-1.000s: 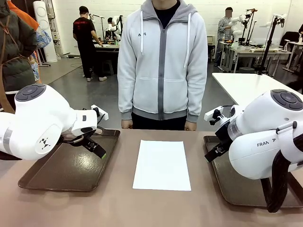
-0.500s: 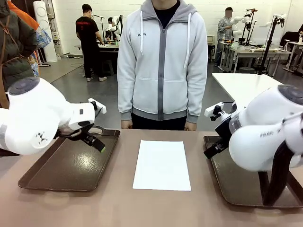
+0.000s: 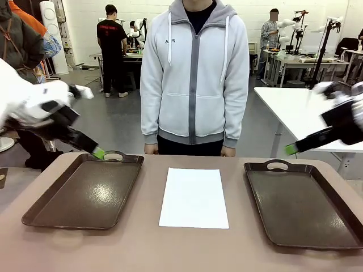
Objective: Sort the A4 documents.
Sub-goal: Receive the A4 Paper.
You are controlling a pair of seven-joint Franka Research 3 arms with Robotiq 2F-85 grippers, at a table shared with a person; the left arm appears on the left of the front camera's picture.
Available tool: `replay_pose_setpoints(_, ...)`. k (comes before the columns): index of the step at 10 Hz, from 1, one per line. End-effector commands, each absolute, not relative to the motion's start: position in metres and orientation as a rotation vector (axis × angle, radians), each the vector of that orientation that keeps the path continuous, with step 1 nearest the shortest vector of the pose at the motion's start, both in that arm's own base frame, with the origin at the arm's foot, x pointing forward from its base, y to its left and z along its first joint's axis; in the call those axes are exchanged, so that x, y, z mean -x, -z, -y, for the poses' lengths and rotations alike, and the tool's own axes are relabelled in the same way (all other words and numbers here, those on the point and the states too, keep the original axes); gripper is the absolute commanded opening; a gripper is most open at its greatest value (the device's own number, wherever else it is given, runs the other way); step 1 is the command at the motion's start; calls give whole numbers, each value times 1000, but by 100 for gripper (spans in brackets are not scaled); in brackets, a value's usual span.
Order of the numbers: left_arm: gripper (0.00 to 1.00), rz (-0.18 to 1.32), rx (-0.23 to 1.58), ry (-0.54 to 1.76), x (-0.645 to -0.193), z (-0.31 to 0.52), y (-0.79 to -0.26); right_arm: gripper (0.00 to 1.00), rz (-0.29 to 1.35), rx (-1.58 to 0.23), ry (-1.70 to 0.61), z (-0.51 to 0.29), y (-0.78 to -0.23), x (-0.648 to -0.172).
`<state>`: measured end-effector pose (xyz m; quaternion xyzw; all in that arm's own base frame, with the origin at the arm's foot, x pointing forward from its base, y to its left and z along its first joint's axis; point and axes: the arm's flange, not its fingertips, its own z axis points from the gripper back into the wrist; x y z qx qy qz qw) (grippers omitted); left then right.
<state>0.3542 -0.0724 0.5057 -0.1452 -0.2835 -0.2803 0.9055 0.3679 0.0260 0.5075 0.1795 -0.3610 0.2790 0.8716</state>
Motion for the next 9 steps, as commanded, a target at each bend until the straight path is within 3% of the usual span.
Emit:
replay_pose_setpoints(1, 100, 595, 326, 592, -299, 32, -488, 100, 808, -391, -539, -4, -519, -360)
replay_pose_setpoints(5, 100, 701, 467, 617, -282, 17, -504, 100, 874, -458, -512, 10, -534, -355)
replay_pose_setpoints(9, 100, 787, 460, 599, -276, 2, -514, 100, 853, -451, -492, 11, -534, -363)
